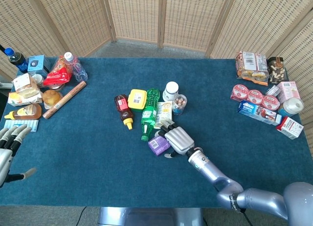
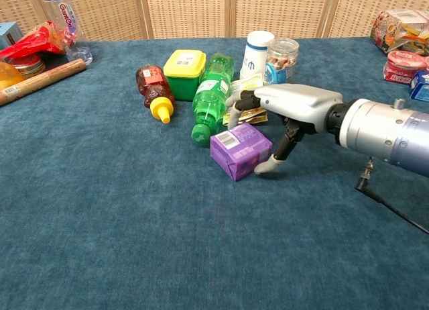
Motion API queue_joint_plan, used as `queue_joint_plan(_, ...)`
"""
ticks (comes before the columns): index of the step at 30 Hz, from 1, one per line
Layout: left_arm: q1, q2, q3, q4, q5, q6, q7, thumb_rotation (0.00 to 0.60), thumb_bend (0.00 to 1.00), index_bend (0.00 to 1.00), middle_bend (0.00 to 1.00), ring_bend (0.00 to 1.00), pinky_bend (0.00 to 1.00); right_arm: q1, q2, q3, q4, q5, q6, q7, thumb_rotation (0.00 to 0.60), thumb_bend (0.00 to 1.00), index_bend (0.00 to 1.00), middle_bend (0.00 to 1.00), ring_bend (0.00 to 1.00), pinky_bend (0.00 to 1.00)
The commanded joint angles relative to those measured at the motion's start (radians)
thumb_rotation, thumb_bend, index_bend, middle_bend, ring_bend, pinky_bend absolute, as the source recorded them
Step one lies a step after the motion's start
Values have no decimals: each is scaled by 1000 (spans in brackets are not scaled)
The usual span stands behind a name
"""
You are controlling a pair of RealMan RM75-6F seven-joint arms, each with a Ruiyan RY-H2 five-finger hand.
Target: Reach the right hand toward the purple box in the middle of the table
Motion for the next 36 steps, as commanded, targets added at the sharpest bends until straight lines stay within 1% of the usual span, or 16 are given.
queue_joint_plan(1,1,1,1,-1,2,1,0,600,1,0,0,0,0,-6,-14,-2,15,1,21,-5,600,0,464,182,0,0)
queue_joint_plan(6,2,2,1,-1,3,3,-1,600,1,0,0,0,0,-18,-2,-10,-3,-6,47,-2,600,0,474,187,0,0)
queue_joint_plan(12,-2,-1,2,-2,4,-4,-2,600,2,0,0,0,0,-37,73,-5,-104,-22,100,-37,600,0,480,194,0,0)
queue_joint_plan(19,-1,-1,5,-8,18,-3,-2,600,2,0,0,0,0,-40,168,34,-232,7,127,-100,600,0,483,199,0,0)
queue_joint_plan(25,0,1,6,-10,23,1,-6,600,1,0,0,0,0,-28,226,79,-324,38,142,-144,600,0,484,206,0,0)
queue_joint_plan(31,-1,3,7,-11,28,-1,-11,600,1,0,0,0,0,-16,258,115,-392,74,155,-176,600,0,486,208,0,0)
queue_joint_plan(36,1,5,8,-12,33,2,-13,600,1,0,0,0,0,-11,266,126,-425,94,166,-183,600,0,487,210,0,0)
